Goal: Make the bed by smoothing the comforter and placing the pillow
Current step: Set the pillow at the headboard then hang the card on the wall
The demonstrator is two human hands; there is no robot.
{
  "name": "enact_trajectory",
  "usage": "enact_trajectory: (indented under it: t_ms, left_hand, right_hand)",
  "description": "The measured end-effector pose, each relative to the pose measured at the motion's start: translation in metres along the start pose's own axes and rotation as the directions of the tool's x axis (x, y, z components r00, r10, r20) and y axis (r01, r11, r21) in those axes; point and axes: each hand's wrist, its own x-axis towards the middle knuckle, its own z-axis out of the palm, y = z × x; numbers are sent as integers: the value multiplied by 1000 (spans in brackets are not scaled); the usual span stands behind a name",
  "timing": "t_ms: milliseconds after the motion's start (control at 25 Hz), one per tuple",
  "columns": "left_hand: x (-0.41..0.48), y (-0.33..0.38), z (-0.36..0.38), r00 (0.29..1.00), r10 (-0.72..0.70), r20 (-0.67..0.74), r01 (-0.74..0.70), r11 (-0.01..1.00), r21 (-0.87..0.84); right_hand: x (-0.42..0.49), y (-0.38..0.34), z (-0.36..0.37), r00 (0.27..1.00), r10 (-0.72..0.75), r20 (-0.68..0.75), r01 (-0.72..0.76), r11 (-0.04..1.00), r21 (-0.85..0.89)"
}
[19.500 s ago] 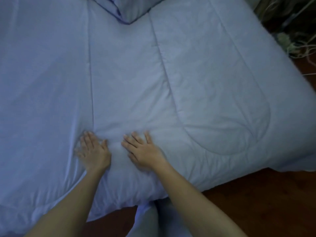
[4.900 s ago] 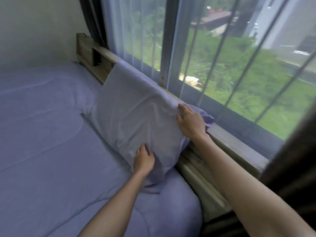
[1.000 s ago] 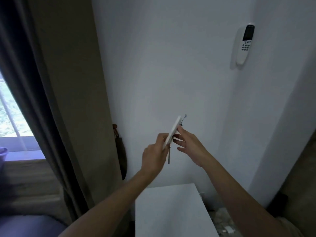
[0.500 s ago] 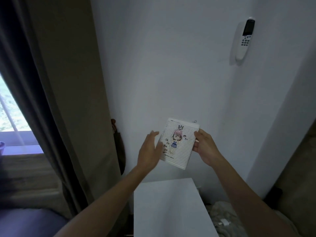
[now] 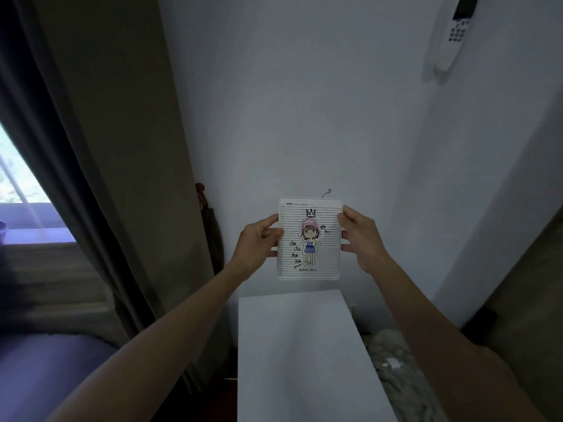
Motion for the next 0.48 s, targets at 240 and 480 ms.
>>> enact_trajectory:
  t_ms: [240, 480]
  left_hand:
    - [-19, -98, 12, 986, 15, -169, 79, 841, 536]
    - [-65, -189, 39, 919, -344, -195, 393, 747, 537]
  right_hand:
    - [0, 92, 21, 995, 100, -29, -104, 962, -251]
    - [-15, 229, 28, 962, 267, 58, -245, 938, -245]
